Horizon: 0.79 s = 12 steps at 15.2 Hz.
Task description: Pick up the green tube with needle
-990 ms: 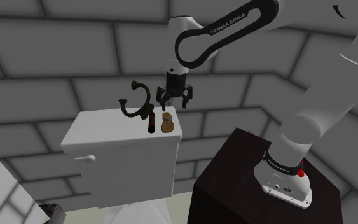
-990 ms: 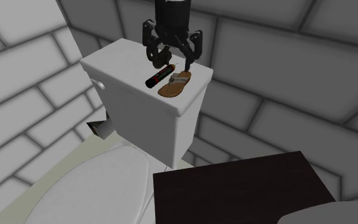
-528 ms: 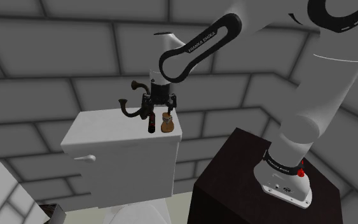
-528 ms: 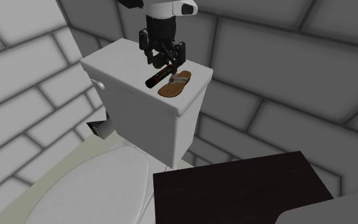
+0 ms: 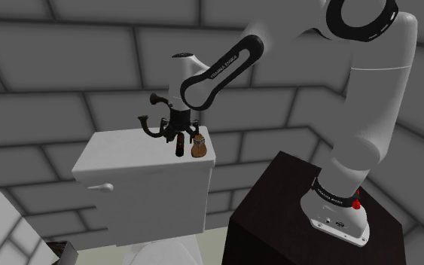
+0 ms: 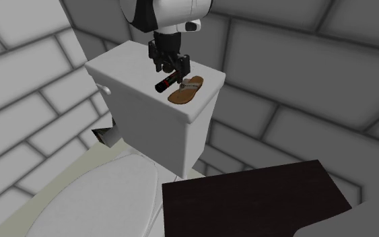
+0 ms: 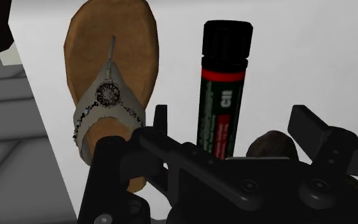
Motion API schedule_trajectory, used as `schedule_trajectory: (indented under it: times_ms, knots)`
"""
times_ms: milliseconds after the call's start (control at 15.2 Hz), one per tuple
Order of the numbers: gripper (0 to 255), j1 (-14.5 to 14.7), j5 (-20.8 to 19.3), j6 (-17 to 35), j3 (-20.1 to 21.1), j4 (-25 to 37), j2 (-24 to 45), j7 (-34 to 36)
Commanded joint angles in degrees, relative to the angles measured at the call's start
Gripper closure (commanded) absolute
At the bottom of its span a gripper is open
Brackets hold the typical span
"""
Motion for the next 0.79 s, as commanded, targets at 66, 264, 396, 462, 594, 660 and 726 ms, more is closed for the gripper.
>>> schedule_trajectory:
  times_ms: [66, 264, 396, 462, 594, 660, 726]
  knots:
    - [0, 0.3, -1.1, 1.9, -0.5, -0.7, 1.5, 0.8]
    - [255, 0.4, -1.2, 2.2, -0.5, -0.9, 1.7, 1.0]
    - [255, 0.5, -1.3, 2.1, -0.5, -0.8, 1.7, 1.0]
    - [255, 0.5, -1.2, 2.2, -0.5, -0.9, 1.7, 1.1]
    - [255, 0.5, -1.2, 2.1, -0.5, -0.9, 1.6, 1.1]
    - [255, 0.5, -1.2, 2.2, -0.4, -1.0, 1.5, 1.1]
    - [255, 0.5, -1.1, 2.0, -0.4, -0.9, 1.5, 1.0]
